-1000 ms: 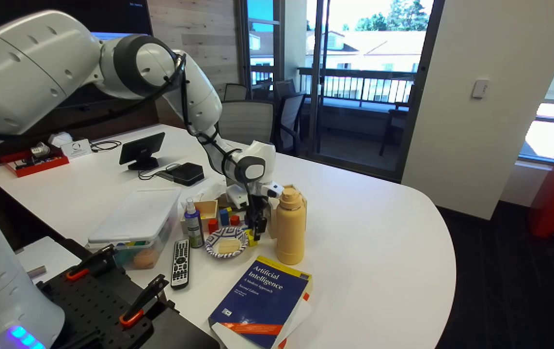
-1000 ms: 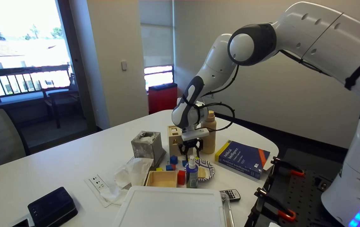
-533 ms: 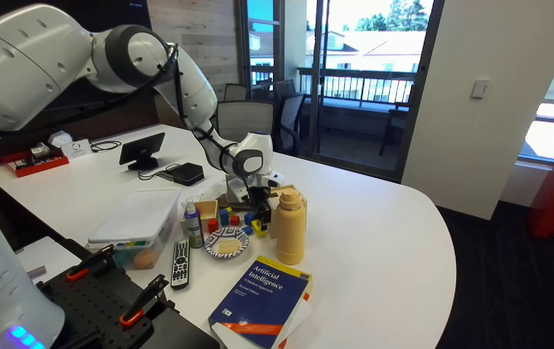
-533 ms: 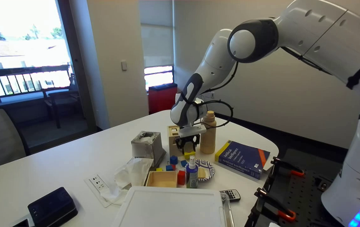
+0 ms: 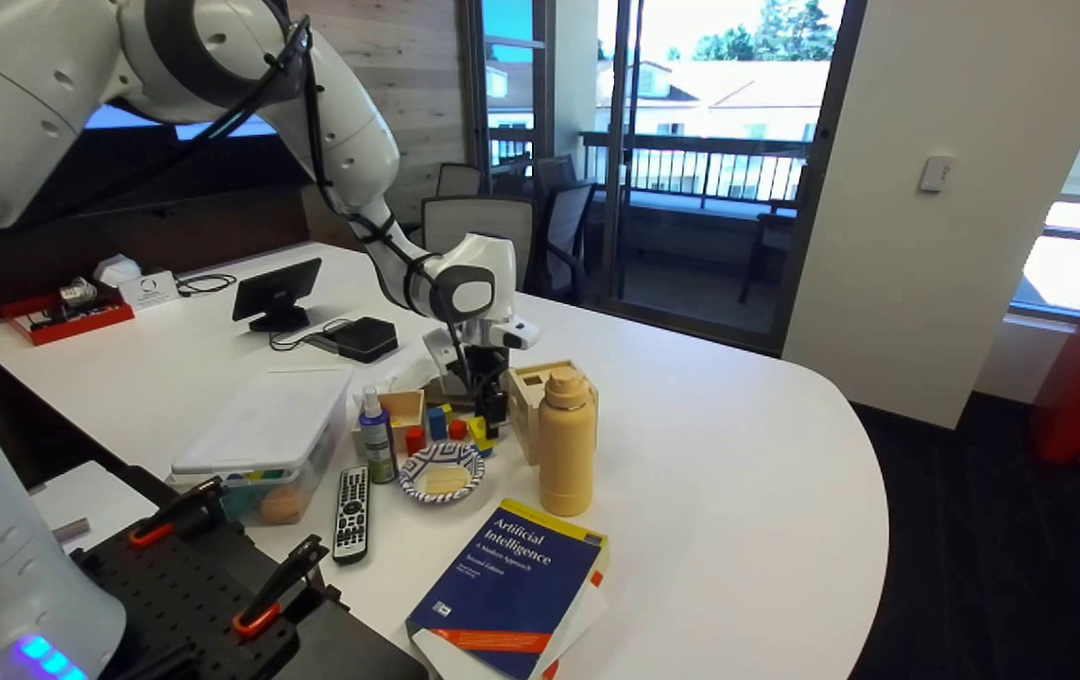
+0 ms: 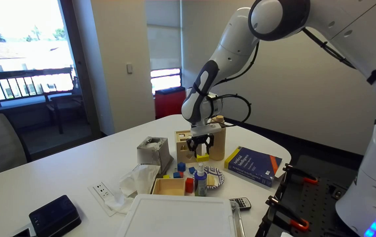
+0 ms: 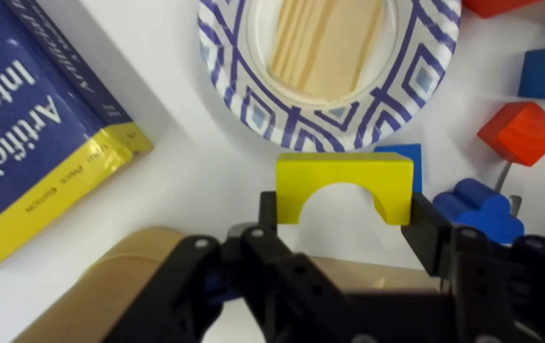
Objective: Close the book and put the yellow block on the bowl
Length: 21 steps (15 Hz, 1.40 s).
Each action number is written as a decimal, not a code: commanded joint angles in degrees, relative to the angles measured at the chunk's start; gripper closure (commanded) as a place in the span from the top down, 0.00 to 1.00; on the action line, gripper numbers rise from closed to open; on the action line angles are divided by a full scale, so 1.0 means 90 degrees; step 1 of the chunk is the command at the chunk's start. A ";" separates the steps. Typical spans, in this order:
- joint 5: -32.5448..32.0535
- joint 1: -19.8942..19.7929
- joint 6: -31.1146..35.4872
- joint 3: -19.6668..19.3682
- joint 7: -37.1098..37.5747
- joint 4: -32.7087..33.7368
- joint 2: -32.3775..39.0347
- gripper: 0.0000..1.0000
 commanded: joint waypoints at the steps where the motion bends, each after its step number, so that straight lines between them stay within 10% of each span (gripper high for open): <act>1: -0.0057 -0.0021 -0.0405 0.0009 0.0232 -0.0845 -0.0783 0.42; 15: 0.0069 0.0005 -0.0177 0.0302 0.0432 -0.0937 -0.0364 0.42; 16: 0.0088 0.0006 -0.0095 0.0303 0.0454 -0.0951 -0.0357 0.92; 21: 0.0169 -0.0058 0.0032 0.0337 0.0545 -0.0993 -0.0450 1.00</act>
